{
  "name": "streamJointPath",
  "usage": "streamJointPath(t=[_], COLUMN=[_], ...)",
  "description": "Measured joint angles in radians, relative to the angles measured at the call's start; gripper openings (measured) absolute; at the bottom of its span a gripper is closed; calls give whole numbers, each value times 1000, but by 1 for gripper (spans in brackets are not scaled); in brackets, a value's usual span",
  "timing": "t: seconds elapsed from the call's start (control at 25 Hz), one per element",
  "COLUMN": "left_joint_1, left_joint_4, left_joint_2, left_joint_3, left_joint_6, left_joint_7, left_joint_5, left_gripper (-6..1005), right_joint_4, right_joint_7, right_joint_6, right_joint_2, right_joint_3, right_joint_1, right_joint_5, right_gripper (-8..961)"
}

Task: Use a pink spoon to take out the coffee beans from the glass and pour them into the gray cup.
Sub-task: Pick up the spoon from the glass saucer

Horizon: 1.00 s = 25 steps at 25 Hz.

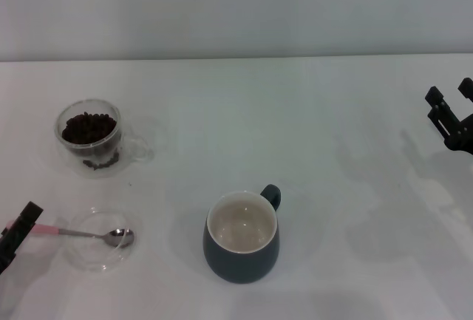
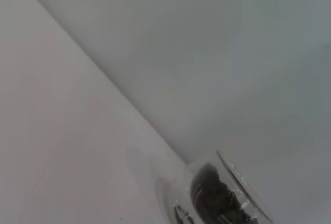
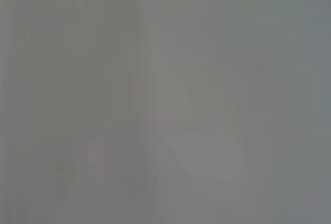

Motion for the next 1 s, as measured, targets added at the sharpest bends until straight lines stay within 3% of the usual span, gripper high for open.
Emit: streamJointPath(t=[0.4,0.6,1.0], left_joint_1=[0,0,0], left_joint_4=[-1,-2,7], left_joint_2=[-2,-2,-2], left_joint_3=[0,-1,-1], left_joint_6=[-12,-14,-13], left_joint_7=[-19,-24,-15], left_joint_5=[0,-3,-3], left_gripper=[865,801,380], right_joint_4=[3,9,11], right_joint_7=[0,0,0], right_joint_6=[0,-2,-2], right_joint_2=[0,0,0], right_joint_3=[2,5,9], right_joint_1=[4,3,-1], right_joint_5=[0,2,7], right_gripper=[617,616,617])
